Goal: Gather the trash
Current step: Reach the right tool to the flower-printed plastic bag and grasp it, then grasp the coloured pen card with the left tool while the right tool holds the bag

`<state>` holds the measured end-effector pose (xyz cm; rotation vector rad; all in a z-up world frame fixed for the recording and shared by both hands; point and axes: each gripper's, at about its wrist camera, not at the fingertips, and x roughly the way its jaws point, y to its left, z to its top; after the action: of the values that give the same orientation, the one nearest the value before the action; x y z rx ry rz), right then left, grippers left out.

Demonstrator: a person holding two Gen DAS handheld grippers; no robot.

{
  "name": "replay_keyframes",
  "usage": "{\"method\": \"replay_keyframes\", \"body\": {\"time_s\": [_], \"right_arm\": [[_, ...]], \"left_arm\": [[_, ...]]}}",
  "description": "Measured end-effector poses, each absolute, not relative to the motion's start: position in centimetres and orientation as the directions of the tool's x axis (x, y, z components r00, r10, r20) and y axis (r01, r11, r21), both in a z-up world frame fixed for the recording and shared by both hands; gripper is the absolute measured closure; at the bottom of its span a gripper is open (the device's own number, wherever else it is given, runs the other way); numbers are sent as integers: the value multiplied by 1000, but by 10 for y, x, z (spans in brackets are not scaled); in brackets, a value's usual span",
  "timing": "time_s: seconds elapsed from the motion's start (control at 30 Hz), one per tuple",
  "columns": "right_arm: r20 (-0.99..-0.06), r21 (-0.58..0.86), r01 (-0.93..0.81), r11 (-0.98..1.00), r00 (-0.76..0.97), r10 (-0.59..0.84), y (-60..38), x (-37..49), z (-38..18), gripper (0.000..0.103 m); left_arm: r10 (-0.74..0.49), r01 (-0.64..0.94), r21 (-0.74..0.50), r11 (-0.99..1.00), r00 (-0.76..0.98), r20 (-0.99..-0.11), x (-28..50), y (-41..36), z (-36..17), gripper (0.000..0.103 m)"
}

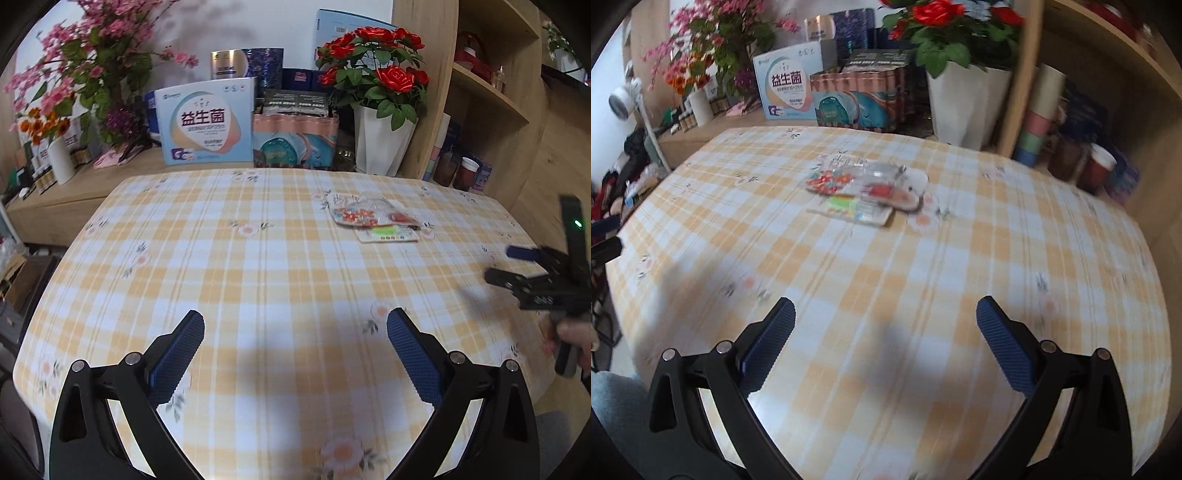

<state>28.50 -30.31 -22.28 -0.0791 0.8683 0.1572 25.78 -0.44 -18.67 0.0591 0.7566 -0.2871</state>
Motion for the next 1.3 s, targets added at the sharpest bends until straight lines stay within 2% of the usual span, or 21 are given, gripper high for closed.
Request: {"method": "replay_keyframes", "body": {"time_s": [0.3, 0.63, 0.7, 0.8, 0.87, 0.9, 0.97, 1.3], "right_arm": [[-792, -123, -325, 938, 601, 104, -238, 405, -246, 6], [-831, -219, -366, 904, 555, 24, -191, 468, -277, 8], [-843, -157, -343, 926, 536, 55, -197, 476, -278, 12], [-840, -153, -329, 932, 539, 52, -199, 475, -276, 23], [-833, -143, -348, 926, 547, 77, -198, 469, -270, 42], [-830, -144, -349, 926, 552, 78, -199, 465, -267, 44], [-825, -123, -357, 926, 555, 104, -202, 459, -260, 56], [-744, -116, -327, 938, 654, 136, -244, 417, -212, 66]], "left_arm": [[-239, 246, -92, 965, 678, -695, 313, 9, -202, 6], [-234, 176, -155, 972, 670, -705, 342, 35, -216, 6], [-233, 176, -155, 972, 669, -706, 345, 35, -218, 6], [-244, 178, -168, 970, 664, -707, 348, 34, -221, 6], [-252, 184, -173, 968, 662, -706, 349, 32, -221, 6], [-255, 187, -174, 967, 660, -706, 349, 31, -222, 6], [-260, 188, -179, 966, 656, -709, 350, 29, -224, 6], [-327, 278, -188, 942, 632, -702, 352, -12, -219, 6]]}}
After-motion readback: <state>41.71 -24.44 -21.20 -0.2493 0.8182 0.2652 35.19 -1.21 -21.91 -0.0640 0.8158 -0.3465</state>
